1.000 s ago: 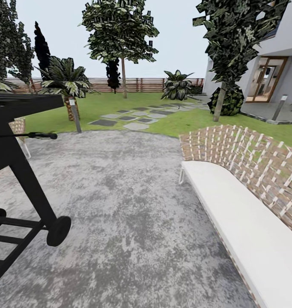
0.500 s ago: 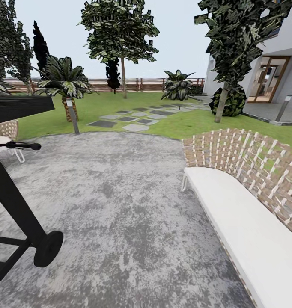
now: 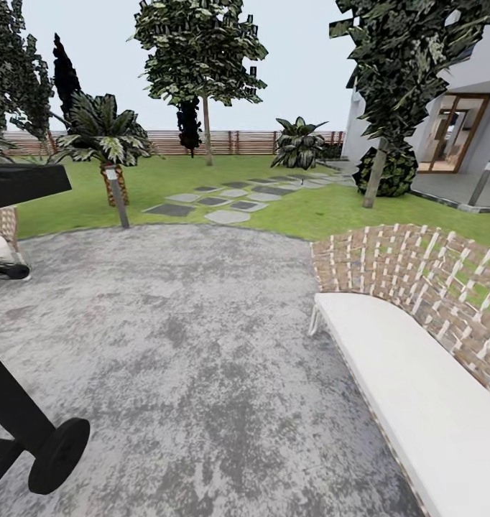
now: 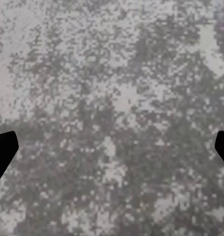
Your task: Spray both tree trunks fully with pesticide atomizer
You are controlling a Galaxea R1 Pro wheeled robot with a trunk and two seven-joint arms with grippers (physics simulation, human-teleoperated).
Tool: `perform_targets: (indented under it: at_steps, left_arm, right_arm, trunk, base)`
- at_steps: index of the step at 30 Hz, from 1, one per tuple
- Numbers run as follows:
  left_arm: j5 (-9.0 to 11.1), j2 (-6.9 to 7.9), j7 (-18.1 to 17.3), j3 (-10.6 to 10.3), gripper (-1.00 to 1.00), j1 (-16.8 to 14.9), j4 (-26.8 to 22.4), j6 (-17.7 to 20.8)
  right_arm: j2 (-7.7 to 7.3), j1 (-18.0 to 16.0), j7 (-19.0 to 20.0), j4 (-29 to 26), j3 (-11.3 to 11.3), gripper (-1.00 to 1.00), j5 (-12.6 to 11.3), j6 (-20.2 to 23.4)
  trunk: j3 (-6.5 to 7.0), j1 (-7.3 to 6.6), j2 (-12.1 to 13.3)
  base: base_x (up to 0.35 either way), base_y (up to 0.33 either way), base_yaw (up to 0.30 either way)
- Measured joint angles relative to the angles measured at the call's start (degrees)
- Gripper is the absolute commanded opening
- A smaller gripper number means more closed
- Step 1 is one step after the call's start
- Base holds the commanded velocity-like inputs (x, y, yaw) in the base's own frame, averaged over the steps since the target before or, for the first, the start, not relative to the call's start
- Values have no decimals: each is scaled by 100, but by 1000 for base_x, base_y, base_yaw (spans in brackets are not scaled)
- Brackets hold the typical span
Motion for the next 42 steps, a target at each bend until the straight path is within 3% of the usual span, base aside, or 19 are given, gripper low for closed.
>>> perform_targets:
  at_steps: [42]
  left_arm:
    - [-9, 0, 1, 6, 100, 0, 114, 0]
  right_arm:
    - [2, 0, 0, 0, 26, 100, -9, 0]
  trunk:
    - [0, 0, 0]
  base:
    - [340, 0, 0]
